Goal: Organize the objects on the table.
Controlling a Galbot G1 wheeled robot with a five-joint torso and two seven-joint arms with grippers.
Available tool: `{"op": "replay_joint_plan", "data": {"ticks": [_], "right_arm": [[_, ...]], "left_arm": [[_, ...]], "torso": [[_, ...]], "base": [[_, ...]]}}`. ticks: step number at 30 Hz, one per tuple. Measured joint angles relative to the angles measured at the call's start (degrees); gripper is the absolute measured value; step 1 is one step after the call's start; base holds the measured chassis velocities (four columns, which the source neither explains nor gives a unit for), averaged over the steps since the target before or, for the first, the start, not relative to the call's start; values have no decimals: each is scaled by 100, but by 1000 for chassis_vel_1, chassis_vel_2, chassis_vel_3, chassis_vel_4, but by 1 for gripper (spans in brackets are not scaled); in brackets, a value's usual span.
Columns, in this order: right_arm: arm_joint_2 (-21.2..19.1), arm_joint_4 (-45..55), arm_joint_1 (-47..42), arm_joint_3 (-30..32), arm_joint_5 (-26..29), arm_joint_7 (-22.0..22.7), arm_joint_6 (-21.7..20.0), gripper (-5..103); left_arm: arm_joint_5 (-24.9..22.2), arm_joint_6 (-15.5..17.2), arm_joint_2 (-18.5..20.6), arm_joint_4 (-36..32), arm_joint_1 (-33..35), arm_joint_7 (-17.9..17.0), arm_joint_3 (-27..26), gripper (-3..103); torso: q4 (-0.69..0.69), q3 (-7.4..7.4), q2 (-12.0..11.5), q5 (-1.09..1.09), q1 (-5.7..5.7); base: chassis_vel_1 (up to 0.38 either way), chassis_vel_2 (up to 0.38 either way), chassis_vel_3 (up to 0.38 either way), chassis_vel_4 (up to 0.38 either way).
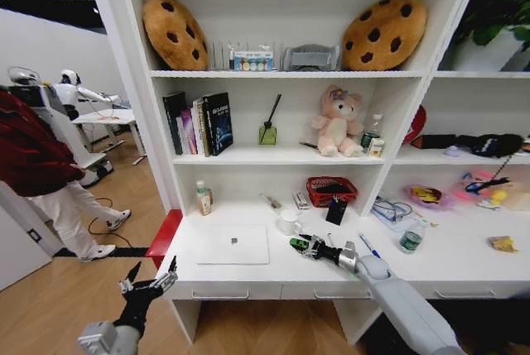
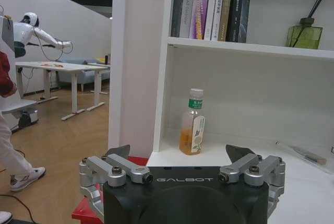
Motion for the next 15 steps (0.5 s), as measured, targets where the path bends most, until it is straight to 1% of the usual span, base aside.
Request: {"op": "replay_joint_plan", "data": {"ticks": [1, 3, 4, 10, 15], "right_arm": [[-26, 42, -42, 33, 1, -26, -10, 47], [-38, 63, -69, 60, -2, -46, -13, 47], [-55, 100, -110, 108, -2, -78, -24, 37], [-127, 258, -264, 265, 8, -110, -70, 37], [-293, 672, -464, 484, 367, -206, -178, 37]], "left_arm": [[0, 0, 0, 0, 0, 0, 0, 100], [0, 0, 0, 0, 0, 0, 0, 100], [0, 0, 0, 0, 0, 0, 0, 100], [0, 0, 0, 0, 0, 0, 0, 100], [0, 0, 0, 0, 0, 0, 0, 100]], "torso": [[0, 0, 0, 0, 0], [-1, 1, 0, -1, 0], [-1, 0, 0, 0, 0], [-2, 1, 0, 0, 0], [-2, 1, 0, 0, 0]], "base": [[0, 0, 0, 0], [0, 0, 0, 0], [0, 0, 0, 0], [0, 0, 0, 0], [0, 0, 0, 0]]}}
